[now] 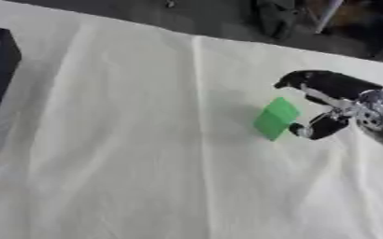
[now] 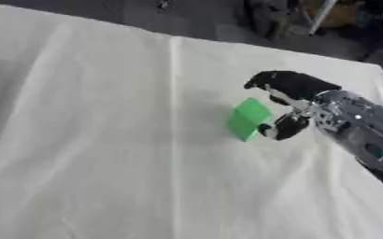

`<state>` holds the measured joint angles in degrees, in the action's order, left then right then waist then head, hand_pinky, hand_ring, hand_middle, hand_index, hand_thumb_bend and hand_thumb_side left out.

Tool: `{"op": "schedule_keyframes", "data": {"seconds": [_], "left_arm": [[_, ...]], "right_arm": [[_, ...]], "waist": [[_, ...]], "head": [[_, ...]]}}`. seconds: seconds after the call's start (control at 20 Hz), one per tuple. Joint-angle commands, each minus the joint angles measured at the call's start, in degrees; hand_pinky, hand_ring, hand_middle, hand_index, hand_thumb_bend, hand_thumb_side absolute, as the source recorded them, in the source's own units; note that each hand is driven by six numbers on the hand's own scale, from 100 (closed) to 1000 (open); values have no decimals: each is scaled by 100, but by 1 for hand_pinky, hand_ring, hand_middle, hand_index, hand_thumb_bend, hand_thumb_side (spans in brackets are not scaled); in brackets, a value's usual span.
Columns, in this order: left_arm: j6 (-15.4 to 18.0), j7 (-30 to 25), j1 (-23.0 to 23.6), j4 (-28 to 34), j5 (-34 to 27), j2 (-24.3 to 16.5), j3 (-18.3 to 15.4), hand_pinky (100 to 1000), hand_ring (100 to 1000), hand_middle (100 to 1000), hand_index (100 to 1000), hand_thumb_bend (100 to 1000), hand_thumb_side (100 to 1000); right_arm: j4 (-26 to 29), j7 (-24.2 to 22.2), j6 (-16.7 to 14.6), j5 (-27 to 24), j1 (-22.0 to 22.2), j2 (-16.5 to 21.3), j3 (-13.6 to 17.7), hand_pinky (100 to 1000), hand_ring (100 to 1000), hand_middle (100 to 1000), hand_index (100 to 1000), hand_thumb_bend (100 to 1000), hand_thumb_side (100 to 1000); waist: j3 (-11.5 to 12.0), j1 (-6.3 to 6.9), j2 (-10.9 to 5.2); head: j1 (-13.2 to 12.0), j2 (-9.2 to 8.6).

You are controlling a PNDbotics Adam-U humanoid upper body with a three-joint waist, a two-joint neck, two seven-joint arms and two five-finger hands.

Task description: Pick up the objects with one hand, pass them to the other hand, and then place them into the box on the other side of the table.

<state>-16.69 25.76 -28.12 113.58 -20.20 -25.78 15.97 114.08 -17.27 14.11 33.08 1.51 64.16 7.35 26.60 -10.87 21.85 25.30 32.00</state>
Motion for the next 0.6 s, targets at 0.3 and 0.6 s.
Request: {"op": "schedule_keyframes", "data": {"seconds": [0.3, 0.6], "left_arm": [[3, -15, -57, 101, 5, -15, -11, 886, 355, 721, 826, 775, 559], [-10, 3, -27, 101, 9, -1, -11, 889, 346, 720, 825, 763, 562]], "right_arm": [[51, -26, 127, 235, 0, 13, -28, 1000, 991, 921, 926, 352, 100], [51, -163, 228, 399, 3, -25, 27, 1000, 994, 921, 928, 350, 100]], "waist": [[62, 21, -49], [69, -8, -24]], "head": [[56, -130], [33, -113]]}}
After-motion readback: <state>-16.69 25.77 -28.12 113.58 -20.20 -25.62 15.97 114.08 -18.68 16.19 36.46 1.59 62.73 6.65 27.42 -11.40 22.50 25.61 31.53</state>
